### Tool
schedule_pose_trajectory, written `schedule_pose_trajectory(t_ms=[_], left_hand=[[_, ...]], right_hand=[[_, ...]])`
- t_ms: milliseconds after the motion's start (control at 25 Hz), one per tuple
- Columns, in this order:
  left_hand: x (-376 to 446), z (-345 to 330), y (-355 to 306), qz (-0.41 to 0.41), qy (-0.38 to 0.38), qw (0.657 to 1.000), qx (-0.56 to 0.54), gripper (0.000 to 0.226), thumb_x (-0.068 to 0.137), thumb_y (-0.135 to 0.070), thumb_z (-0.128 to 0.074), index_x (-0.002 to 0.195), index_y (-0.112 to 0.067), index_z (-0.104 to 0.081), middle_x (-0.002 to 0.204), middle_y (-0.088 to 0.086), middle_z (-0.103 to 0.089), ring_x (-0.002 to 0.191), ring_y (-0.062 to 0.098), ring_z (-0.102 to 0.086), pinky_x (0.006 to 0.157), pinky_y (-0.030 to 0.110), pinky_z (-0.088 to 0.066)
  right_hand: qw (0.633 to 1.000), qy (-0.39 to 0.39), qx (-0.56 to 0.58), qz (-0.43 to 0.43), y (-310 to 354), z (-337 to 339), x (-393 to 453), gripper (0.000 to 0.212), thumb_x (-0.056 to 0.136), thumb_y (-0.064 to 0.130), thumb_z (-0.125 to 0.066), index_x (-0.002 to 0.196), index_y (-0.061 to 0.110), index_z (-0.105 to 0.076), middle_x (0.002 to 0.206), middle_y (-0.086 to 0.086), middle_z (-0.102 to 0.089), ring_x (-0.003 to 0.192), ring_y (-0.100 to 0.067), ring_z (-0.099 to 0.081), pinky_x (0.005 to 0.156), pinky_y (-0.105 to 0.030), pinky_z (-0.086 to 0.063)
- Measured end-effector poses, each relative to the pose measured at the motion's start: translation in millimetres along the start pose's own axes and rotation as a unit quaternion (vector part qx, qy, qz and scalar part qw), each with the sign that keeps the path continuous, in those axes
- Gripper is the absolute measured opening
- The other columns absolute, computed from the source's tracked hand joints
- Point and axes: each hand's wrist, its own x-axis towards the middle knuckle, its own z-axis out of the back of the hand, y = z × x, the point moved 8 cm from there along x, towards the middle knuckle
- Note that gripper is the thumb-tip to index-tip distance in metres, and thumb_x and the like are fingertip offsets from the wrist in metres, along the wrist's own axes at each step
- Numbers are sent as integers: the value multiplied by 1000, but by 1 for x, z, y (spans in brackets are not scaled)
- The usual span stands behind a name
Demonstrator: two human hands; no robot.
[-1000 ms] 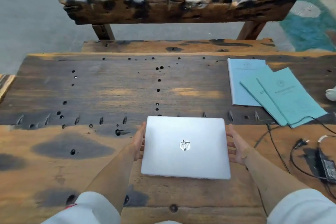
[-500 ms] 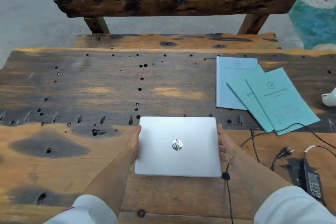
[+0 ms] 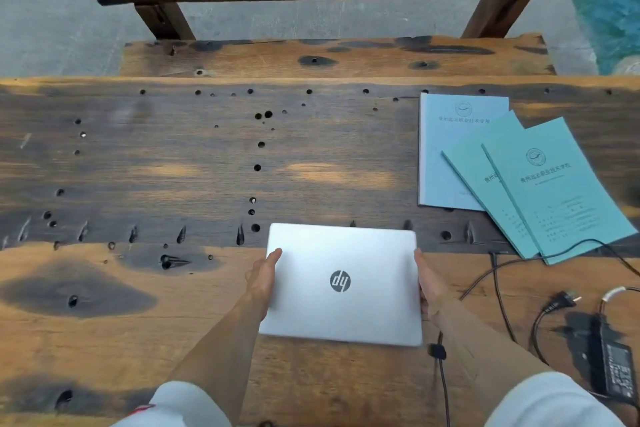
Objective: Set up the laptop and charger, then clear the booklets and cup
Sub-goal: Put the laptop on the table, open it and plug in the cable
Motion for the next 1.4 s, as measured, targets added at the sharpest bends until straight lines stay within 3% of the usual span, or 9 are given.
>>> schedule_pose_trajectory(t_ms=[80,200,320,680,880,1040,1160,1240,1400], left_hand=[[0,3,-3,-14,-23,999,29,73,88,-61,-49,148,-22,-37,155,5,-25,142,30,-26,116,52,-21],[8,8,0,-17,-36,996,79,68,91,-61,-46,146,-23,-36,150,6,-25,141,30,-23,116,54,-19],[11,13,-1,-14,-36,995,93,69,90,-63,-44,145,-21,-36,148,6,-26,139,31,-25,115,55,-20],[3,6,-7,-51,-38,982,177,65,94,-50,-44,147,-13,-32,141,9,-26,132,31,-23,109,47,-24],[-2,10,-9,-98,-21,964,247,64,93,-42,-52,147,-15,-32,141,11,-29,130,32,-26,108,43,-28],[-16,2,10,-173,-27,893,414,96,82,-52,-63,155,-22,-7,153,14,-16,136,35,-22,113,45,-26],[-29,-15,32,-237,-37,800,550,110,78,-67,-60,154,-31,10,160,12,20,148,36,5,119,50,-8],[-39,-36,44,-276,-4,746,606,113,78,-68,-60,152,-32,17,157,7,33,147,33,19,118,53,3],[-52,-71,48,-354,11,637,684,107,83,-59,-61,153,-32,16,160,3,27,148,33,17,119,54,-2]], right_hand=[[1000,-15,-19,5,3,-7,0,107,58,95,-35,135,23,-57,140,-4,-57,127,-29,-52,111,-46,-37],[998,-43,-45,11,30,-17,-35,71,93,66,-33,142,16,-48,149,-10,-45,138,-33,-38,117,-42,-26],[992,-68,-107,13,28,-16,-24,60,99,54,-29,145,17,-45,151,-12,-42,143,-35,-26,118,-41,-21],[985,-65,-157,34,22,-17,-17,59,97,53,-36,147,23,-42,151,-13,-41,142,-33,-30,116,-43,-26],[982,-48,-167,69,22,-17,-32,58,95,45,-50,147,23,-42,150,-13,-32,126,-35,-47,111,-41,-37],[962,-60,-254,83,-3,-15,-50,48,96,34,-51,139,13,-48,140,-18,-41,119,-35,-52,101,-34,-41],[953,-78,-284,78,-37,-15,-66,48,95,30,-50,139,11,-49,138,-18,-44,118,-34,-53,100,-36,-43],[946,-100,-297,81,-49,-10,-73,48,94,27,-49,139,11,-49,138,-17,-45,119,-35,-53,101,-37,-42],[935,-138,-313,91,-53,-3,-80,42,92,25,-48,130,8,-56,134,-16,-51,114,-35,-56,96,-38,-45]])
